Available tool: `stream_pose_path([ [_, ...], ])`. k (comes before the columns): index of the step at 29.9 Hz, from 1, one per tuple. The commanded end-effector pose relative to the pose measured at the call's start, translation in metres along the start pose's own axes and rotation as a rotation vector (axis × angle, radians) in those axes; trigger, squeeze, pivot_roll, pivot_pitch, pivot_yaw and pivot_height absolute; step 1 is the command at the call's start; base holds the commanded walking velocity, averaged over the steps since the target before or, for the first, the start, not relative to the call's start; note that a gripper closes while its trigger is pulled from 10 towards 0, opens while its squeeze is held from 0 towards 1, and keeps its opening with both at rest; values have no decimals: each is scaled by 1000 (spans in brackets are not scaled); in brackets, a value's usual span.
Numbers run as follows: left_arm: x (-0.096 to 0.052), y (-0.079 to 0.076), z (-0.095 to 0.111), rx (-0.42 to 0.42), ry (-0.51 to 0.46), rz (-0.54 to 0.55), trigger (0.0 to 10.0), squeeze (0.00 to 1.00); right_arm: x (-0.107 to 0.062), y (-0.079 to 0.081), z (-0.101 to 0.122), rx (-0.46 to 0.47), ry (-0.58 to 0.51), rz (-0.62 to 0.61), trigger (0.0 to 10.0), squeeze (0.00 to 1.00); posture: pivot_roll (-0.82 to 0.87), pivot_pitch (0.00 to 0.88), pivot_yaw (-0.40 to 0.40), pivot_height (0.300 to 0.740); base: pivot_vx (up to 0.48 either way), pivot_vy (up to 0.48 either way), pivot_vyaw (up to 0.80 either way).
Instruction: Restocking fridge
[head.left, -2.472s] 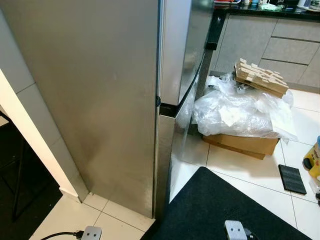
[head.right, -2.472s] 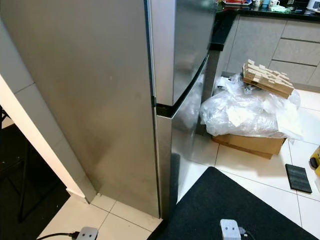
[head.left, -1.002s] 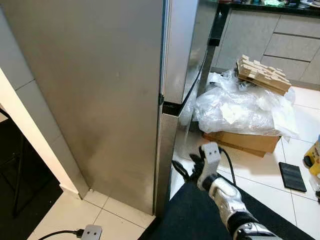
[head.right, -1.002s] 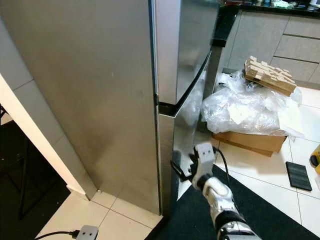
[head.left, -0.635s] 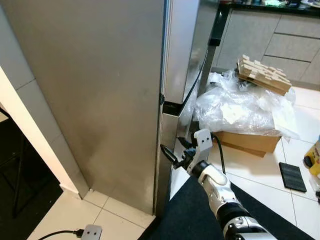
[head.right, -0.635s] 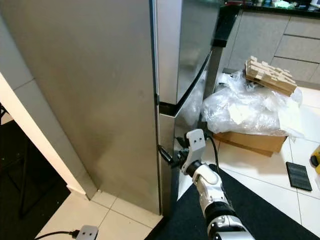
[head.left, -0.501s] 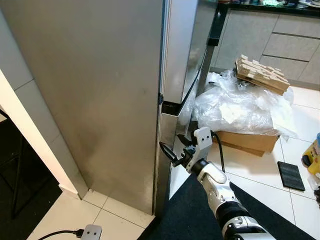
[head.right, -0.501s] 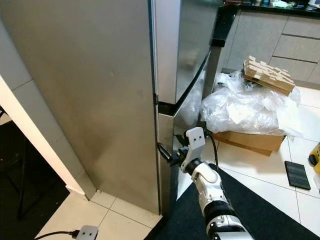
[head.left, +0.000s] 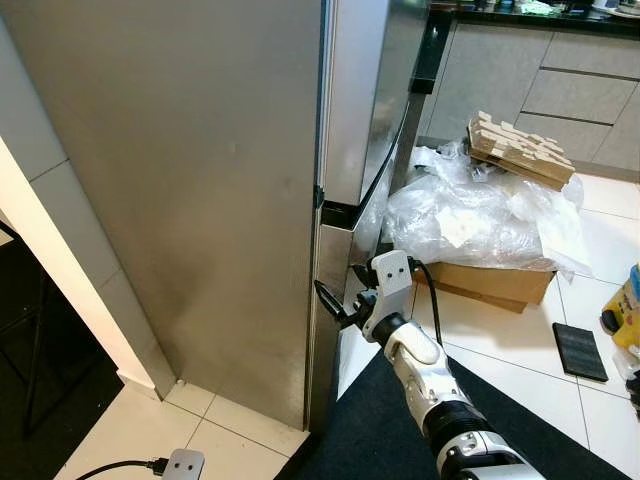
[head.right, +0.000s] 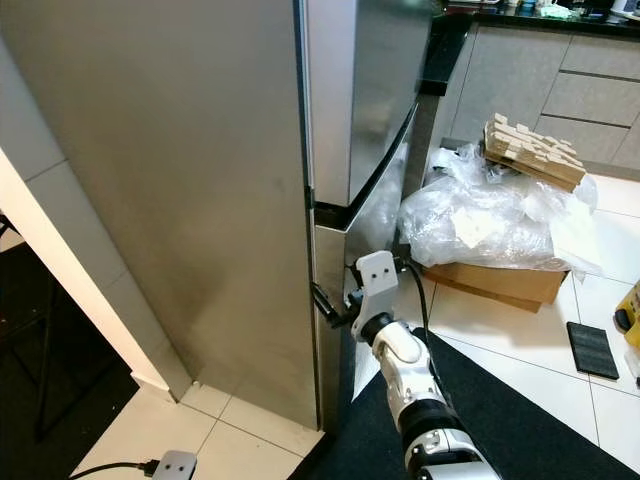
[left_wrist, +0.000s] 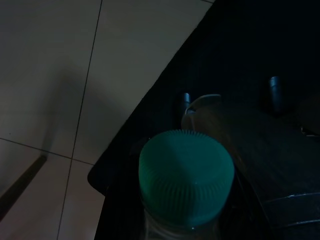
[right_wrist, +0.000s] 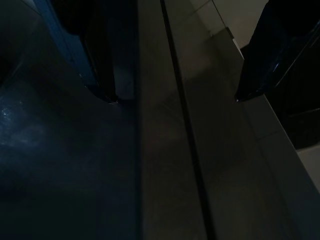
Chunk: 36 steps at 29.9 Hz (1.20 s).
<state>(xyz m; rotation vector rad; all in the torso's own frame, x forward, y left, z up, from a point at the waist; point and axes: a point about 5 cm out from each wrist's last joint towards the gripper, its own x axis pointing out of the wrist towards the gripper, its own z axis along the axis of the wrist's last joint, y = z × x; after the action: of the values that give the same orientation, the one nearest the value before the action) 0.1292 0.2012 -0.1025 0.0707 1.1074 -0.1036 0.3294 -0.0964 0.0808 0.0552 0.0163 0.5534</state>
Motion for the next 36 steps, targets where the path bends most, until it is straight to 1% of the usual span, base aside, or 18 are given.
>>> stream_pose_path([
  [1,-2,-2,-14,12,55,-8,10000,0,-6,1,-14,5,71,-3,10000,0,100,0,-9,740,0,0,0],
  [5,-2,-3,-14,12,56,-9,10000,0,-16,-6,-30,4,148,-59,10000,0,98,0,-8,740,0,0,0],
  [7,-2,-3,-14,10,55,-8,10000,0,-29,-13,-46,37,218,-103,10000,0,99,0,-10,740,0,0,0],
  [9,-2,-3,-14,8,55,-7,10000,0,-42,-17,-62,31,301,-147,10000,0,99,0,-9,740,0,0,0],
  [10,-2,-3,-14,8,55,-7,10000,0,-42,-17,-62,31,301,-147,10000,0,99,0,-9,740,0,0,0],
  [11,-2,-3,-14,6,55,-6,10000,0,-51,-19,-72,34,352,-168,10000,0,99,0,-9,740,0,0,0],
  [12,-2,-3,-14,6,55,-6,10000,0,-51,-19,-72,34,352,-168,10000,0,99,0,-9,740,0,0,0],
  [13,-2,-3,-14,4,55,-5,10000,0,-57,-20,-78,38,384,-181,10000,0,99,0,-9,740,0,0,0],
  [17,-2,-2,-14,-5,55,0,10000,0,-98,-21,-115,76,587,-257,10000,0,99,0,-7,740,0,0,0],
  [20,-2,-2,-13,-6,55,1,10000,0,-106,-21,-120,82,619,-276,10000,0,99,0,-6,740,0,0,0],
  [22,-1,-1,-12,-6,52,3,10000,0,-135,-23,-138,108,731,-349,10000,0,99,0,-4,740,0,0,0],
  [23,-1,-1,-12,-6,52,3,10000,0,-135,-23,-138,108,731,-349,10000,0,99,0,-4,740,0,0,0],
  [26,-1,-1,-11,-4,48,4,10000,0,-169,-24,-154,127,850,-425,10000,0,100,0,-3,740,0,0,0],
  [29,-1,-1,-10,-3,48,5,10000,0,-176,-24,-157,133,871,-440,10000,0,100,0,-3,740,0,0,0],
  [31,-1,-1,-10,0,48,5,10000,0,-192,-22,-163,148,919,-472,10000,0,95,0,0,740,0,0,-537],
  [32,-1,-1,-10,0,48,5,10000,0,-192,-22,-163,148,919,-472,10000,0,95,0,0,740,0,0,-619],
  [34,-1,-1,-10,1,48,5,10000,0,-201,-20,-167,160,950,-489,10000,0,95,0,0,740,0,0,-756],
  [36,-1,-1,-9,5,47,4,10000,0,-214,-17,-172,178,995,-513,10000,0,96,0,-1,740,0,0,-800],
])
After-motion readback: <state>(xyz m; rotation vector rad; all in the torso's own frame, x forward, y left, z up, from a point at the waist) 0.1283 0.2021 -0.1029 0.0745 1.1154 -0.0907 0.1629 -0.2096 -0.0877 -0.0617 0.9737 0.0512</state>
